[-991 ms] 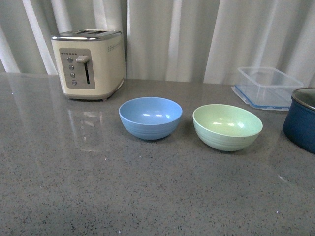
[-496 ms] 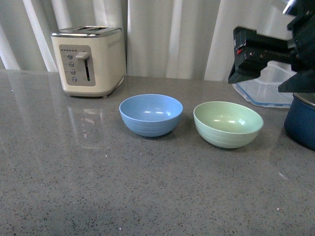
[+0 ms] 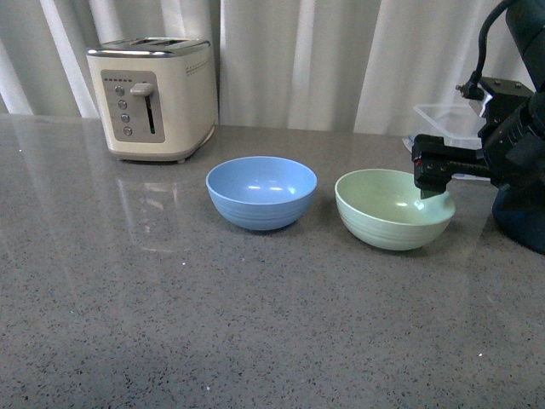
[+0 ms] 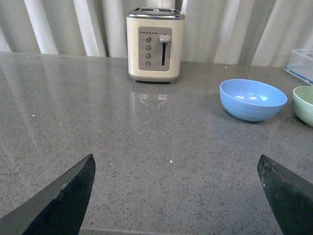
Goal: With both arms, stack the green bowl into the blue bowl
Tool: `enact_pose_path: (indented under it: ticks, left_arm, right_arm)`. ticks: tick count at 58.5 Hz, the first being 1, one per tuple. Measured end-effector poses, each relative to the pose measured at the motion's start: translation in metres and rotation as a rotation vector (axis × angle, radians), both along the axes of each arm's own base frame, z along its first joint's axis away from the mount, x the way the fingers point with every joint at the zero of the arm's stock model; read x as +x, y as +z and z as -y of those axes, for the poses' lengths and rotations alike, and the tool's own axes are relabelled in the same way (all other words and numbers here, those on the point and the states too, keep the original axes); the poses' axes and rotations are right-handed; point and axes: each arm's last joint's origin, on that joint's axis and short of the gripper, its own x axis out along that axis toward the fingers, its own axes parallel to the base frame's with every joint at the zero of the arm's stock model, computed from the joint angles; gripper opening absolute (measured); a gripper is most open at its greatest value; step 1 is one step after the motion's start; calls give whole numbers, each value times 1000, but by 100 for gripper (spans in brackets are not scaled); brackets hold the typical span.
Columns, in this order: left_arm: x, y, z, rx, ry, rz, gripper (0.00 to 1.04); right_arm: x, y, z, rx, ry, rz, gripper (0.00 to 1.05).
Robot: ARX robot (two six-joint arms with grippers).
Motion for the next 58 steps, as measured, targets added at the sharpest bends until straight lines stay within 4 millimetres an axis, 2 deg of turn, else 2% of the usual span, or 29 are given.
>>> enact_pose_path:
  ticks: [3,13,20,37,48,52,58]
  left_arm:
    - [0,0,0,0,0,0,98]
    - [0,0,0,0,0,0,98]
    - [0,0,0,0,0,0,98]
    - [0,0,0,0,0,0,98]
    - [0,0,0,0,0,0,98]
    - [0,0,0,0,0,0,98]
    - [0,0,0,0,0,0,98]
  right_arm:
    - [3,-4,3,-1,-9,-9,94]
    - [9,-7,5,-3,-29,-16,71]
    - [10,-10,4,6,-30,-27,44]
    - [11,-7,3,13,-32,-28,0]
    - [11,6,1,31,-12,-12,1]
    - [12,22,-4,47,8,18,1]
    - [10,68,-25,76,70,124,1]
